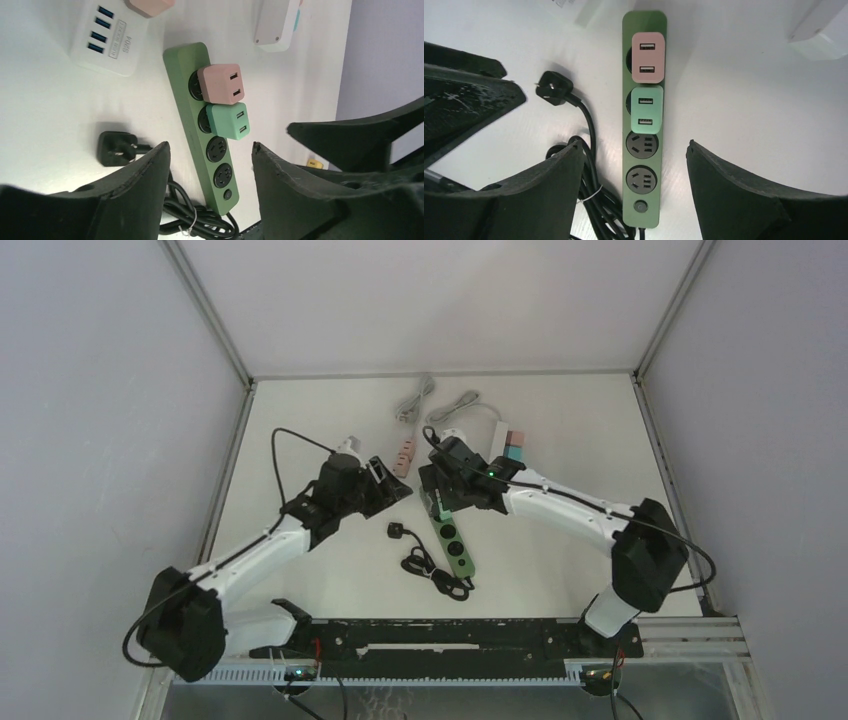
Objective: Insert the plug
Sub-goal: Press the plug into the socket, then move the plug to the center of the board.
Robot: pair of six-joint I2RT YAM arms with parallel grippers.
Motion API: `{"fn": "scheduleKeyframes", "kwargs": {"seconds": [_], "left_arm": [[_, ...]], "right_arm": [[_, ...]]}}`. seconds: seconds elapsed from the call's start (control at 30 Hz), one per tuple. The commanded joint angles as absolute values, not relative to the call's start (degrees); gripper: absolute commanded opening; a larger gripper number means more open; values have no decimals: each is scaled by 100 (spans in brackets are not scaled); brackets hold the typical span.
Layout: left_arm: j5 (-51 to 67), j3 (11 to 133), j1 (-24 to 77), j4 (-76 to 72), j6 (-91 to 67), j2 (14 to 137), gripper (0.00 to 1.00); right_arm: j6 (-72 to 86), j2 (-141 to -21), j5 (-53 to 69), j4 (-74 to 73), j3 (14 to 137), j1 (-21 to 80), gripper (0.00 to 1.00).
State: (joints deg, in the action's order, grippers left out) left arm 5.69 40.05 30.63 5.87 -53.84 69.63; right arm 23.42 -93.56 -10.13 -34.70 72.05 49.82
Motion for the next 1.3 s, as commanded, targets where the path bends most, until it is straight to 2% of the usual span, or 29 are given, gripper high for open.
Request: {"fn": "scheduleKeyframes", "kwargs": {"seconds": [0.0, 0.2, 0.37, 0.7, 1.0, 1.27], "left_arm": [[-226, 3940, 3086, 1316, -4782, 6079, 68], [-965, 4015, 3092, 2002, -4308, 4984, 79], [-1336, 4152, 3090, 2425, -3974, 4372, 89], [-2339, 4644, 3085, 2747, -2667, 3498, 99], [-3013, 4536, 3085, 2490, -1938, 3297, 100], [-3152, 4309, 3095, 2437, -1829, 3303, 100]], "right_arm": [[2465, -8808, -1434, -3704, 7284, 5002, 83], [2678, -8122, -2073, -3993, 6811, 4939, 96], [3194, -7566, -2591, -4431, 6462, 4703, 100], [4173, -6245, -3062, -5168, 5518, 3883, 100], [5669, -5586, -3324, -6061, 4961, 2665, 100], [6258, -4759, -2994, -6244, 4079, 634, 100]]}}
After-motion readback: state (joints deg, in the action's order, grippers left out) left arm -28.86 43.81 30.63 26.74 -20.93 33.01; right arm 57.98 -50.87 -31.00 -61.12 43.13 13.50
